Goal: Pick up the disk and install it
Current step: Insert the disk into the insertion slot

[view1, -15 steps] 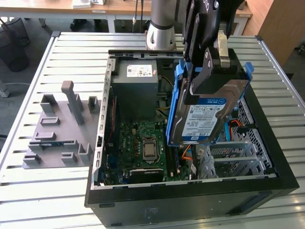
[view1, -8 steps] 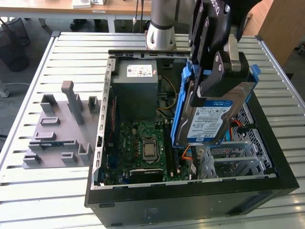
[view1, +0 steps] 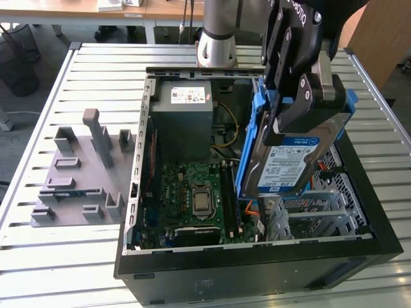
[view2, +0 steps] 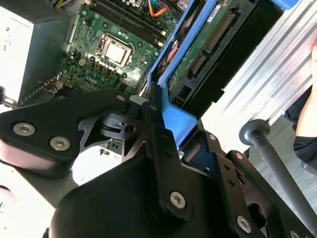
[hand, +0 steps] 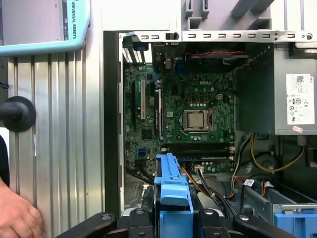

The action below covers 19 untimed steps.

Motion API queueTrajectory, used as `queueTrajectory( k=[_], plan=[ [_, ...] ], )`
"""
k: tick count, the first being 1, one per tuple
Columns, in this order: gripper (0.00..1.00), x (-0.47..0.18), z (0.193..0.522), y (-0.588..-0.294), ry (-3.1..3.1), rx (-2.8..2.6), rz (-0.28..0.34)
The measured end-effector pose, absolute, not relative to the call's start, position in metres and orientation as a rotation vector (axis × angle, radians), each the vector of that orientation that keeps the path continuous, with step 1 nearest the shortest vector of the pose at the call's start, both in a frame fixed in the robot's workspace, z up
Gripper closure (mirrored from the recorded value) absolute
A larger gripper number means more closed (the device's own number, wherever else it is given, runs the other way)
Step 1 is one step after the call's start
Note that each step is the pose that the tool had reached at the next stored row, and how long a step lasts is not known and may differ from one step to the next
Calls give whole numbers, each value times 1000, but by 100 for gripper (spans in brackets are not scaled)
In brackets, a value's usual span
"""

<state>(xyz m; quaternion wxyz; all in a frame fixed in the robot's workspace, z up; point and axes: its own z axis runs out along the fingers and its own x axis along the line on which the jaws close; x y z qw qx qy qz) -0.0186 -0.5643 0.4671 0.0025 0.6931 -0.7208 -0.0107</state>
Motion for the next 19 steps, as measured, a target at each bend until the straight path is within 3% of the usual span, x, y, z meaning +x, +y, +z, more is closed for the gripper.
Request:
queueTrajectory(
  k=[19],
  plan=[
    [64,-2,463,-568,-2261,2174,-33]
  ],
)
